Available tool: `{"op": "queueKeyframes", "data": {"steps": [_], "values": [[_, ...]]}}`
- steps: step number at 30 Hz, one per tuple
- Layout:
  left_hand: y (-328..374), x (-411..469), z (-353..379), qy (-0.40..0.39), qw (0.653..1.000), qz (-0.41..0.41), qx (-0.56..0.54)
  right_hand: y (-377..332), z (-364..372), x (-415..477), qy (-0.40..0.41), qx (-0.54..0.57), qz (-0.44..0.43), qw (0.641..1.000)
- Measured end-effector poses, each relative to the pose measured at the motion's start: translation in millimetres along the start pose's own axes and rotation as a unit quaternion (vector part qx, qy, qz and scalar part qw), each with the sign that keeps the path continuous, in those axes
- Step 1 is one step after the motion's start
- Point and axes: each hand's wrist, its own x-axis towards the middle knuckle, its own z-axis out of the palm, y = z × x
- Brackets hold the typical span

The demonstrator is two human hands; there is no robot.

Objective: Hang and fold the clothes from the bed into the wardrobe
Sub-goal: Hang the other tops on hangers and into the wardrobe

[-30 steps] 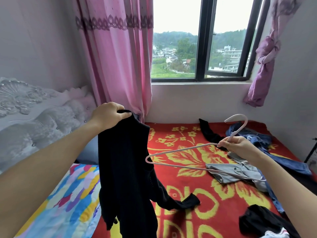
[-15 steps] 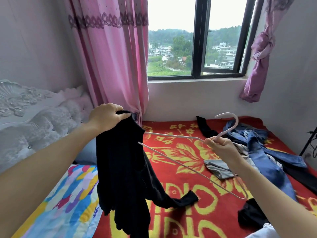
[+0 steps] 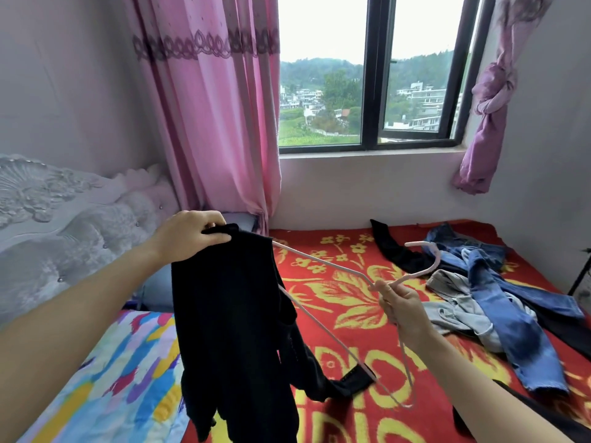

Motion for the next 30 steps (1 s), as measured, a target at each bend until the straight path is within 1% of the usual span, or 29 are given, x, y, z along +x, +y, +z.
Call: {"op": "queueKeyframes", "data": {"steps": [3, 5, 6, 7, 8, 10, 13, 15, 19, 21, 23, 24, 27, 28, 30], "values": [[-14.9, -7.2, 1.8, -0.031, 0.999, -0.012, -0.027, -13.2, -0.5, 7.8, -0.006, -0.023, -0.021, 1.0], [-24.6, -13.6, 1.6, -0.039, 0.997, -0.024, -0.063, -19.0, -1.4, 9.2, -0.018, -0.034, -0.026, 0.999], [-24.1, -17.5, -0.2, -0.041, 0.994, -0.015, -0.099, -21.0, -1.7, 10.2, -0.023, -0.04, -0.031, 0.998], [-22.5, -19.4, -1.1, -0.04, 0.993, -0.005, -0.113, -22.7, -1.5, 11.6, -0.025, -0.049, -0.038, 0.998], [-18.7, -20.5, -2.1, -0.029, 0.989, 0.0, -0.143, -25.3, 0.4, 13.6, -0.03, -0.06, -0.048, 0.997], [-11.3, -19.1, -1.7, -0.017, 0.987, 0.013, -0.162, -31.8, 6.1, 18.3, -0.046, -0.085, -0.068, 0.993], [-0.5, -17.1, -1.4, -0.007, 0.988, 0.049, -0.144, -40.1, 13.7, 23.7, -0.063, -0.103, -0.085, 0.989], [1.2, -17.7, -2.2, 0.016, 0.987, 0.065, -0.148, -40.9, 13.9, 25.6, -0.052, -0.119, -0.095, 0.987], [-5.3, -21.2, -5.4, 0.096, 0.976, 0.04, -0.191, -40.9, 6.2, 30.9, -0.022, -0.13, -0.14, 0.981], [-2.2, -21.1, -4.2, 0.111, 0.976, 0.044, -0.181, -44.3, 8.1, 32.0, -0.055, -0.149, -0.124, 0.979], [7.3, -19.0, -1.9, 0.107, 0.98, 0.07, -0.154, -45.6, 11.6, 31.9, -0.099, -0.165, -0.081, 0.978], [11.5, -18.1, -1.9, 0.107, 0.98, 0.075, -0.152, -44.5, 11.3, 32.1, -0.104, -0.152, -0.064, 0.981], [13.5, -14.3, -10.3, 0.136, 0.977, 0.057, -0.155, -34.3, 5.9, 33.1, -0.073, -0.043, -0.019, 0.996], [11.8, -14.6, -14.0, 0.137, 0.978, 0.049, -0.148, -28.5, 4.7, 32.3, -0.068, -0.011, -0.004, 0.998], [11.1, -15.3, -20.7, 0.119, 0.983, 0.043, -0.136, -22.1, 6.2, 29.9, -0.079, 0.015, 0.004, 0.997]]}}
